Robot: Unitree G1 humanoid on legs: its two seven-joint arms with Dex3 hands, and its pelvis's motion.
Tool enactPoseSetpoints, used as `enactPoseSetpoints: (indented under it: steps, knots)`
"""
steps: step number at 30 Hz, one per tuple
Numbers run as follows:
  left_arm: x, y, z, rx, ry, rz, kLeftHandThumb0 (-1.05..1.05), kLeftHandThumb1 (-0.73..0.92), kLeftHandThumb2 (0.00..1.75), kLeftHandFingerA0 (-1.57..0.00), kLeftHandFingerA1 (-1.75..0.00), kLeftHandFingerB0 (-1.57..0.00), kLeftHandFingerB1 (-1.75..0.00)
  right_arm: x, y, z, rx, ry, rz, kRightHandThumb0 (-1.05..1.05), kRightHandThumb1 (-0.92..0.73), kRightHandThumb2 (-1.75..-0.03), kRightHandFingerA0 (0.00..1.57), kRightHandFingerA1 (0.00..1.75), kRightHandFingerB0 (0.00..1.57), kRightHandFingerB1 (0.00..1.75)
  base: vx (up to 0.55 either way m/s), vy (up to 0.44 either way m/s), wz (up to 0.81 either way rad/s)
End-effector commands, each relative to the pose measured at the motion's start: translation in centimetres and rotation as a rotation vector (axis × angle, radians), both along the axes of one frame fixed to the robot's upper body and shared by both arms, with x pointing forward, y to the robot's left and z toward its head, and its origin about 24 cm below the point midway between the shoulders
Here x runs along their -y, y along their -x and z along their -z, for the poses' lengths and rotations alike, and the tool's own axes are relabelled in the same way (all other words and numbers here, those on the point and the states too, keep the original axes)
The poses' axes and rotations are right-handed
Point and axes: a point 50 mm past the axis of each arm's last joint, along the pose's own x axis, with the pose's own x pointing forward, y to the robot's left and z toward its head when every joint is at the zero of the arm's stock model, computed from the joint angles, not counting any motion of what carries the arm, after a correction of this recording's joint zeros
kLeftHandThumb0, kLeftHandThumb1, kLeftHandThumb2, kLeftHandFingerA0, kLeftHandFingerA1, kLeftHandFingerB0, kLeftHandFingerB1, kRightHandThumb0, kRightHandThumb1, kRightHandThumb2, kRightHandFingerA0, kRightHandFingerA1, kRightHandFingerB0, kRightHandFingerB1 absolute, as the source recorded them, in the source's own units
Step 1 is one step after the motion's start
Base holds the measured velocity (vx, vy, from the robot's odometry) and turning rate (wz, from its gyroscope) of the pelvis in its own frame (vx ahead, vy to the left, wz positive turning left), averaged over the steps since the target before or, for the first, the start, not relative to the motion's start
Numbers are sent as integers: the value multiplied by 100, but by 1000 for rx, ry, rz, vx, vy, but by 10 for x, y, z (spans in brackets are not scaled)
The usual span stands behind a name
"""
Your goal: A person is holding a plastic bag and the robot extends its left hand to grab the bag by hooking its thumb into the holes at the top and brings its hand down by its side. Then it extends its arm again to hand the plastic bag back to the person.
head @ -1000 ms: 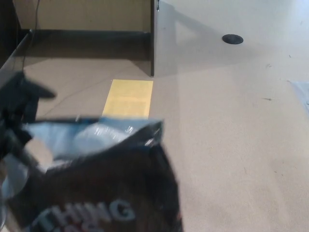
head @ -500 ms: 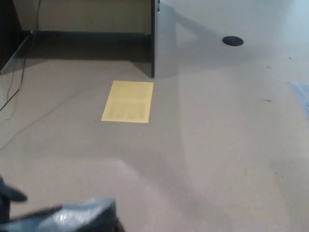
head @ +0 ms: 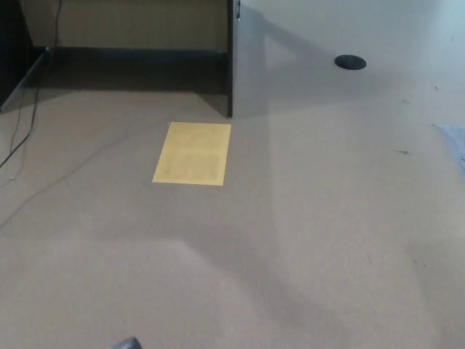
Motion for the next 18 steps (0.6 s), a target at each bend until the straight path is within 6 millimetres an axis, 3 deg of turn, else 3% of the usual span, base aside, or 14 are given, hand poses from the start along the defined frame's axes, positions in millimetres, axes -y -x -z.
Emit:
enactPoseSetpoints:
  steps: [1, 2, 3, 14, 15, 16, 17, 18]
  knots:
    - [-15, -2, -2, 49, -30, -42, 0, 71, 75, -89, -164, -80, -123, 4, 2, 0, -3, 5, 21, -34, -71, -60, 71, 49, 55, 41, 0, 0, 0]
    - [-18, -1, 2, 17, -47, -66, -3, 72, 72, -93, -165, -80, -122, 4, 2, -1, 1, 8, 15, -40, -60, -81, 66, 61, 52, 53, 0, 0, 0]
    - [-21, 3, 4, 4, -50, -78, -2, 58, 98, -120, -134, -85, -108, 2, 3, 0, 1, 10, 7, -39, -60, -81, 67, 61, 52, 53, 0, 0, 0]
    - [-24, 9, 16, -34, -72, -127, 1, 54, 93, -119, -137, -90, -116, 2, 2, -1, 4, 1, 11, -40, -60, -81, 66, 60, 52, 53, 0, 0, 0]
    - [-23, 9, 15, -29, -63, -125, 0, 55, 92, -119, -137, -89, -116, 2, 1, -1, 7, 2, 10, -34, -71, -60, 73, 50, 57, 42, 0, 0, 0]
    - [-23, 7, 14, -23, -54, -122, 1, 54, 94, -121, -137, -89, -115, 2, 0, -2, 8, 2, 12, -39, -60, -81, 66, 61, 53, 54, 0, 0, 0]
    - [-22, 6, 13, -18, -49, -120, 1, 54, 94, -121, -137, -89, -115, 2, 0, -2, 7, 0, 15, -39, -60, -81, 66, 61, 53, 54, 0, 0, 0]
    - [-22, 4, 11, 1, -45, -110, -1, 56, 98, -120, -134, -88, -108, 2, 0, -2, 8, 2, 15, -34, -70, -60, 73, 51, 56, 42, 0, 0, 0]
